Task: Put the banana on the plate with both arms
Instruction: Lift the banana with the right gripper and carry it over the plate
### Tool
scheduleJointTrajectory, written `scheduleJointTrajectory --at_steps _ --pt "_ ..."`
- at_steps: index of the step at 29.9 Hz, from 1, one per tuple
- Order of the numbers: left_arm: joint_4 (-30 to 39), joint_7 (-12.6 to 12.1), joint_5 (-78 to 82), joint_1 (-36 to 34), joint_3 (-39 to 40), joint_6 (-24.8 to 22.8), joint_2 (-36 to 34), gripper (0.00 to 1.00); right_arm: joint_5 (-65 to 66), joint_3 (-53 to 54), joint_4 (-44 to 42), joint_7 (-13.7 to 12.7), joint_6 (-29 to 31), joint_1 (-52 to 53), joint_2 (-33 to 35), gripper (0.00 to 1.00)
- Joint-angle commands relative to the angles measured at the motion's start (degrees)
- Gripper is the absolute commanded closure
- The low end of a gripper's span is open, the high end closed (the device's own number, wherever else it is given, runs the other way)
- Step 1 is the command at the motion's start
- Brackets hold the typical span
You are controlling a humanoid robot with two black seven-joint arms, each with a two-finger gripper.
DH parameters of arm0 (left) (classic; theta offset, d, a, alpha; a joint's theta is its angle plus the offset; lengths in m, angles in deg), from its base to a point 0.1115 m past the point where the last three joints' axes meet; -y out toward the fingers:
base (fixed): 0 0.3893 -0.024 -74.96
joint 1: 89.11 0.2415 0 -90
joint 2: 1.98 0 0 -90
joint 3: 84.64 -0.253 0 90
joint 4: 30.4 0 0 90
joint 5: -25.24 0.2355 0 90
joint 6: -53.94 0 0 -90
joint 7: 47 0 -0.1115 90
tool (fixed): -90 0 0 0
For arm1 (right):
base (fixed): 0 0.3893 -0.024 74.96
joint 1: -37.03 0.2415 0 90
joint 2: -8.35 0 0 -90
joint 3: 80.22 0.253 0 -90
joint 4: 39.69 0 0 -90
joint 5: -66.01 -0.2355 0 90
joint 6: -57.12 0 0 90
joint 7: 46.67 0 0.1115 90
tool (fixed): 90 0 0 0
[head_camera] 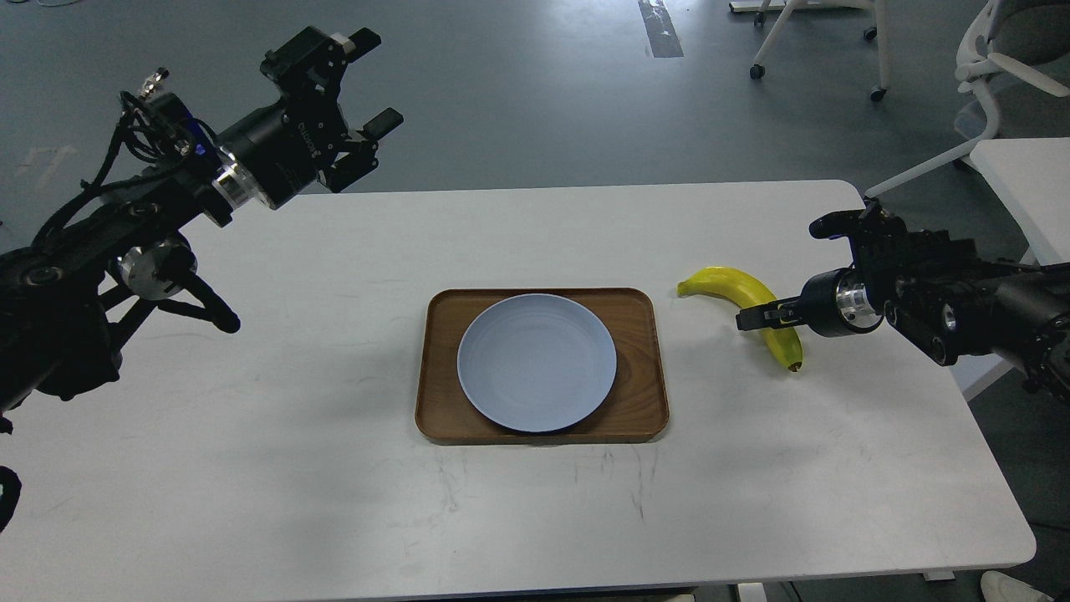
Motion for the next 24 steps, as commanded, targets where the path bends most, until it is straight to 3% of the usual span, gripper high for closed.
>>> scheduleJointTrajectory --at_steps 1,7,13,17,24 --pt "0.0 0.0 0.0 0.0 0.0 0.0 0.1 0.01 -0.1 0.0 0.8 0.0 0.0 0.7 0.3 0.89" --pt "0.0 0.0 0.0 -0.1 0.0 0.0 0.0 0.01 -0.2 0.2 5.2 0.0 -0.1 5.7 4.3 0.89" --pt "0.0 0.0 0.0 -0.1 0.0 0.0 0.0 0.01 -0.1 0.7 19.0 0.0 -0.2 15.5 10.6 0.89" --pt "0.0 0.0 0.0 -0.1 0.1 0.0 0.0 0.01 -0.3 3.1 25.4 0.0 0.1 17.5 10.0 0.88" --pt "0.0 0.0 0.0 -0.2 0.4 0.0 0.0 0.01 -0.1 2.9 26.0 0.0 0.1 16.7 3.1 0.88"
